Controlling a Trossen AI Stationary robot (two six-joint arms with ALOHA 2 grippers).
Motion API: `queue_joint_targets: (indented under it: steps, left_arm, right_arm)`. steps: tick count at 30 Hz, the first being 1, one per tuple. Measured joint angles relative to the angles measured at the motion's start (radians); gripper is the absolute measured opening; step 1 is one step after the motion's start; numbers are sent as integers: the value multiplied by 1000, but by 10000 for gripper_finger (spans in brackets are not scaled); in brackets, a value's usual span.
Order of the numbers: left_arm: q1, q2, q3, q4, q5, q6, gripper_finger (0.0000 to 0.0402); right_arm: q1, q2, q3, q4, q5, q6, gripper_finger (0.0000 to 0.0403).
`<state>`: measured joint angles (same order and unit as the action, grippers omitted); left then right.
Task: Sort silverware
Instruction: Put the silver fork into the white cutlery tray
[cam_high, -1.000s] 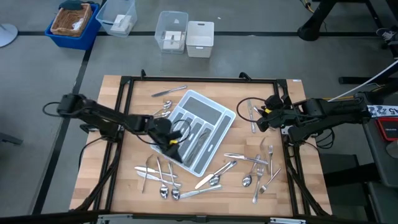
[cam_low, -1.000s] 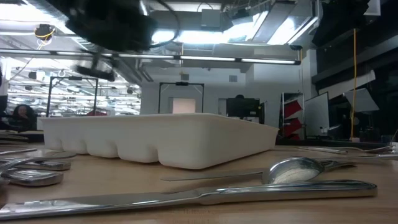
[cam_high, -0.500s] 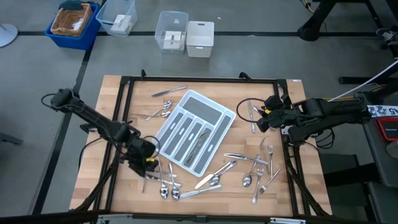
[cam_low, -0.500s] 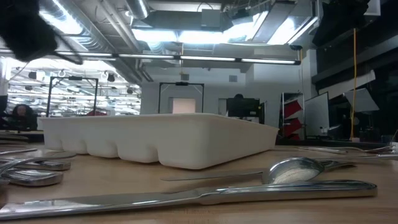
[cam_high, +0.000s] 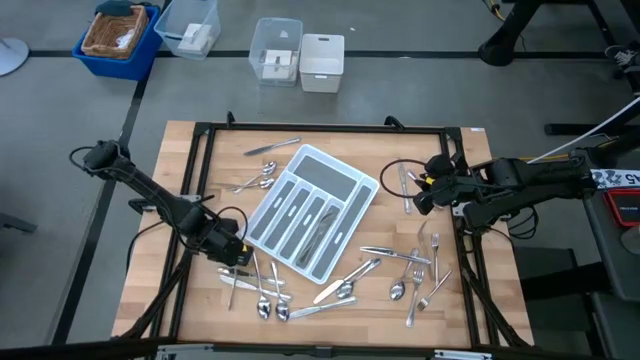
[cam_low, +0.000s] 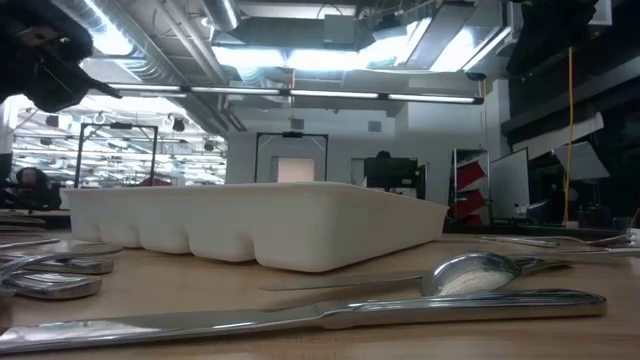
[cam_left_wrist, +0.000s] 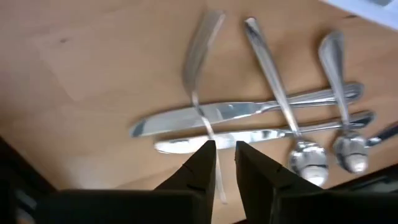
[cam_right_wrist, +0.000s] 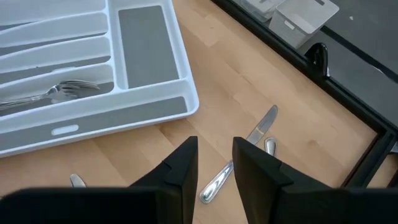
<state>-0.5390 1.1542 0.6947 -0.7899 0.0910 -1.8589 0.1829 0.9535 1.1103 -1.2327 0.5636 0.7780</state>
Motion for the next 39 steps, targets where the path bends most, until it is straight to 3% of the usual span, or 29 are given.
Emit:
queue_joint_targets:
  steps: [11, 29, 33, 36, 39]
  left_arm:
    - [-6, 30, -1, -20, 0, 27, 136]
    - [-9, 325, -1, 49, 1, 24, 140]
    - [-9, 334, 1, 55, 3, 23, 114]
    - [-8, 334, 1, 61, 3, 22, 74]
    - [-7, 334, 1, 68, 3, 20, 30]
  right_arm:
    - [0, 0, 0, 0, 0, 1, 104]
    - [0, 0, 0, 2, 0, 1, 104]
    - [0, 0, -8, 5, 19, 54, 104]
    - [-16, 0, -47, -1, 51, 156, 104]
    - [-70, 0, -107, 0, 17, 211, 104]
